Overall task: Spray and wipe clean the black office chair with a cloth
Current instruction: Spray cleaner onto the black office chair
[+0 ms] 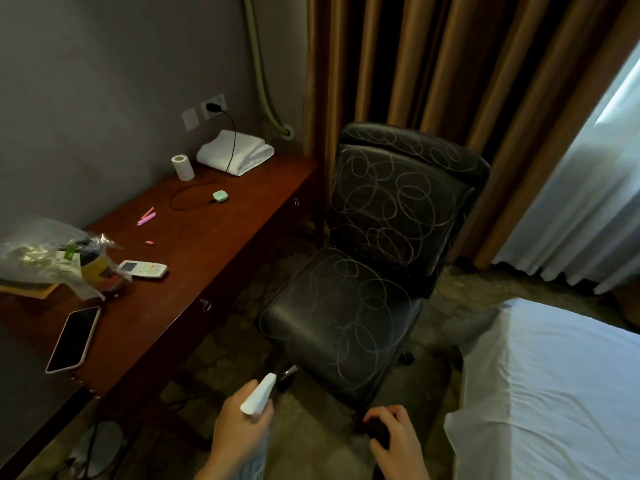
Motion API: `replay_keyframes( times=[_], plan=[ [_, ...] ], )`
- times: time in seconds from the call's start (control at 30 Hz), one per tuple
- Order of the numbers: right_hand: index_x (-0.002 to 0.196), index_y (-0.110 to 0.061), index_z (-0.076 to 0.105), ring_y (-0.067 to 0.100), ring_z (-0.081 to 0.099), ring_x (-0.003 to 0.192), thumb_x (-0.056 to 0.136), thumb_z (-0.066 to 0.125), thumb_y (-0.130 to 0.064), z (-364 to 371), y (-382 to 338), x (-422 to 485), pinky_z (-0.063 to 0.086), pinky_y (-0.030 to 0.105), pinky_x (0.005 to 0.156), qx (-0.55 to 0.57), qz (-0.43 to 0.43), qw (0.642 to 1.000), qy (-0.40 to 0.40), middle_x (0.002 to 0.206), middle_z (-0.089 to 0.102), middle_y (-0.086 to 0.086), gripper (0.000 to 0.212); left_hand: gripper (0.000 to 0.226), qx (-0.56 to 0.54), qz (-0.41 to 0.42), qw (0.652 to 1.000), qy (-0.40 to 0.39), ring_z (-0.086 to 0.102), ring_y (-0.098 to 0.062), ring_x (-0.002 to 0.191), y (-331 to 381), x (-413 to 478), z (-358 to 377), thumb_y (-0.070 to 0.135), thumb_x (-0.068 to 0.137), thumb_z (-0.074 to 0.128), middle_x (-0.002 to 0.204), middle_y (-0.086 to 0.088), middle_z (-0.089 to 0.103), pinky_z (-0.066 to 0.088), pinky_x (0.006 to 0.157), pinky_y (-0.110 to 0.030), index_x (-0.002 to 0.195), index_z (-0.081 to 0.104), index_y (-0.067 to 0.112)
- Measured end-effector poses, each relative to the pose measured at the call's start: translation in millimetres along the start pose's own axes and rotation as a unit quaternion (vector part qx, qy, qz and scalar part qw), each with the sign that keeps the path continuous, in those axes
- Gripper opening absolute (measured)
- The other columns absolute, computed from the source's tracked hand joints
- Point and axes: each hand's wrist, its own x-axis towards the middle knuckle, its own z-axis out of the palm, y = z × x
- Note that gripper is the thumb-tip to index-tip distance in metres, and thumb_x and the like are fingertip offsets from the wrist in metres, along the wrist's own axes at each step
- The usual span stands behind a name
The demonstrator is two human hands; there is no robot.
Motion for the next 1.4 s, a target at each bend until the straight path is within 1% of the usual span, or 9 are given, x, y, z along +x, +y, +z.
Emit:
replay_keyframes(
  times=[0.27,0.4,0.57,0.67,0.8,0.93,1.03,1.23,1.4],
  plan=[
    [0.09,-0.071,0.039,0.007,0.049,0.092,0.071,0.065,-0.006,21,-15,-36,0.035,0.017,0.081,0.012,0.003,1.0,0.018,0.095,0.04,-0.014,0.073,0.033,0.005,-0.005,0.999,-0.053,0.056,-0.011,0.076,-24,-19,-22,0.018,0.082,0.068,0.074,0.007,0.056,0.042,0.074,-0.034,0.07,0.059,0.047],
    [0.085,-0.07,0.041,0.006,0.048,0.091,0.073,0.064,-0.006,35,-22,-56,0.033,0.014,0.08,0.007,0.014,1.0,0.006,0.094,0.041,-0.014,0.069,0.019,0.072,0.06,0.986,-0.136,0.056,-0.011,0.073,-31,-29,-23,0.024,0.084,0.066,0.072,-0.001,0.052,0.045,0.071,-0.036,0.074,0.05,0.025],
    [0.089,-0.073,0.036,-0.004,0.049,0.09,0.071,0.062,-0.008,44,-24,-69,0.03,0.001,0.078,0.01,0.027,1.0,0.011,0.093,0.043,-0.013,0.072,0.027,0.072,0.077,0.989,-0.101,0.049,-0.001,0.073,-22,-39,-17,0.024,0.088,0.062,0.075,0.01,0.048,0.042,0.067,-0.02,0.072,0.044,0.036],
    [0.09,-0.074,0.035,-0.011,0.045,0.094,0.069,0.062,-0.009,44,-21,-70,0.028,0.0,0.079,0.008,0.027,1.0,0.014,0.094,0.042,-0.016,0.073,0.019,0.036,0.078,0.99,-0.113,0.055,-0.009,0.076,-14,-34,-13,0.026,0.087,0.064,0.078,0.004,0.053,0.05,0.073,-0.033,0.078,0.048,0.031],
    [0.093,-0.074,0.029,-0.005,0.045,0.088,0.072,0.062,-0.011,35,-17,-62,0.027,0.002,0.079,-0.003,0.035,0.999,0.0,0.098,0.042,-0.013,0.074,0.036,-0.037,0.042,0.998,-0.019,0.051,-0.01,0.076,-2,-22,-11,0.016,0.087,0.064,0.077,0.009,0.05,0.045,0.077,-0.034,0.073,0.04,0.04],
    [0.073,-0.052,0.048,-0.001,0.046,0.087,0.075,0.062,-0.014,19,-11,-46,0.027,-0.002,0.076,-0.012,0.031,0.999,-0.006,0.1,0.042,-0.012,0.041,0.031,-0.073,0.075,0.994,-0.008,0.048,-0.003,0.074,18,-5,-5,0.014,0.087,0.064,0.079,0.008,0.05,0.038,0.065,-0.016,0.076,0.044,0.035],
    [0.074,-0.055,0.047,-0.001,0.046,0.087,0.075,0.063,-0.017,7,-5,-28,0.029,-0.002,0.075,-0.02,0.019,1.0,-0.009,0.1,0.041,-0.012,0.041,0.019,-0.081,0.111,0.99,0.004,0.053,-0.008,0.083,33,10,3,0.013,0.087,0.064,0.084,0.009,0.054,0.039,0.069,-0.017,0.089,0.052,0.027],
    [0.093,-0.073,0.034,0.001,0.051,0.091,0.068,0.065,-0.015,-20,9,10,0.031,-0.002,0.079,-0.012,0.004,1.0,-0.005,0.1,0.044,-0.01,0.07,0.011,-0.106,0.184,0.977,-0.012,0.061,-0.01,0.082,81,29,20,0.016,0.083,0.069,0.079,-0.006,0.058,0.053,0.066,-0.02,0.083,0.058,0.019],
    [0.081,-0.055,0.047,-0.002,0.046,0.101,0.075,0.066,-0.023,-40,14,34,0.025,0.002,0.083,-0.031,-0.007,0.999,-0.02,0.109,0.04,-0.013,0.038,0.024,-0.087,0.236,0.968,0.024,0.058,0.005,0.076,116,36,35,0.014,0.083,0.068,0.074,-0.005,0.056,0.052,0.065,-0.021,0.074,0.051,0.029]
  ],
)
